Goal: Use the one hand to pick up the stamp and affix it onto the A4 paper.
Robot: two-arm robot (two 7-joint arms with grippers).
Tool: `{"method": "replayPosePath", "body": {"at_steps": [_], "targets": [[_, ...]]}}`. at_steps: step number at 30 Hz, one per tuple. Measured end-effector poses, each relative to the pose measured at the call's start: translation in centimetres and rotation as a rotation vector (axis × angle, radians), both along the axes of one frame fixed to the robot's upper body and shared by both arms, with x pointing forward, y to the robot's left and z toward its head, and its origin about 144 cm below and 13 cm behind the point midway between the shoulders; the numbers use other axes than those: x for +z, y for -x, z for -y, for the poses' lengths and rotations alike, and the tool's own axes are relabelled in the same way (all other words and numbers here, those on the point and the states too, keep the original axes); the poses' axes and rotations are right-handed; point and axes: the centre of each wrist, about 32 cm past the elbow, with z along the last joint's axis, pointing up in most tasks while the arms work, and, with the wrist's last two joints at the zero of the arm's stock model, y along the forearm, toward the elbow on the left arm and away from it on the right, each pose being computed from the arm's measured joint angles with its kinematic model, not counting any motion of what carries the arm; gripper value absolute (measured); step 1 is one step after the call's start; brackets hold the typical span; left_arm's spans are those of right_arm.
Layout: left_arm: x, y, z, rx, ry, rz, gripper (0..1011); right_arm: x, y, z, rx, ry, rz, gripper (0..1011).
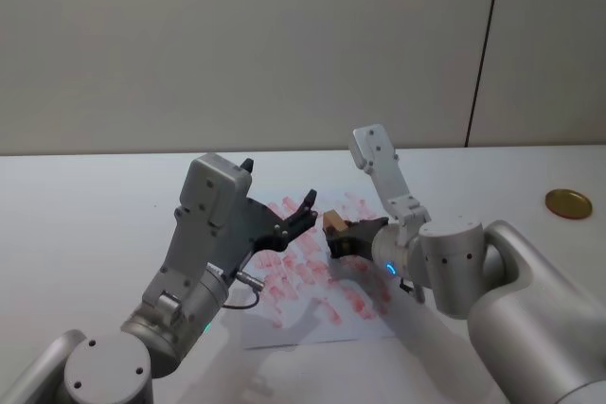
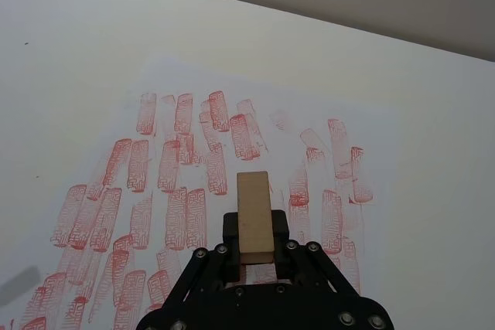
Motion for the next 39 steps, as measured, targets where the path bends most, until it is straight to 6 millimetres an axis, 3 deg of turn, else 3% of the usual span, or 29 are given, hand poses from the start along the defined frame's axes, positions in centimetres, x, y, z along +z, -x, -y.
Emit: {"method": "replayPosePath", "body": {"at_steps": [18, 31, 39], "targets": [[0.0, 0.0, 0.0, 0.0, 0.0, 0.0, 993, 0.5, 0.6, 0.6, -0.018, -0.022, 0.049, 219], [0.0, 0.0, 0.0, 0.0, 0.0, 0.0, 993, 4.0, 1.8, 1.2, -0.053, -0.06, 0.231, 219], [0.0, 0.0, 0.0, 0.0, 0.0, 0.0, 993, 6.1, 3.2, 2.5, -0.123, -0.078, 0.335, 219]]}}
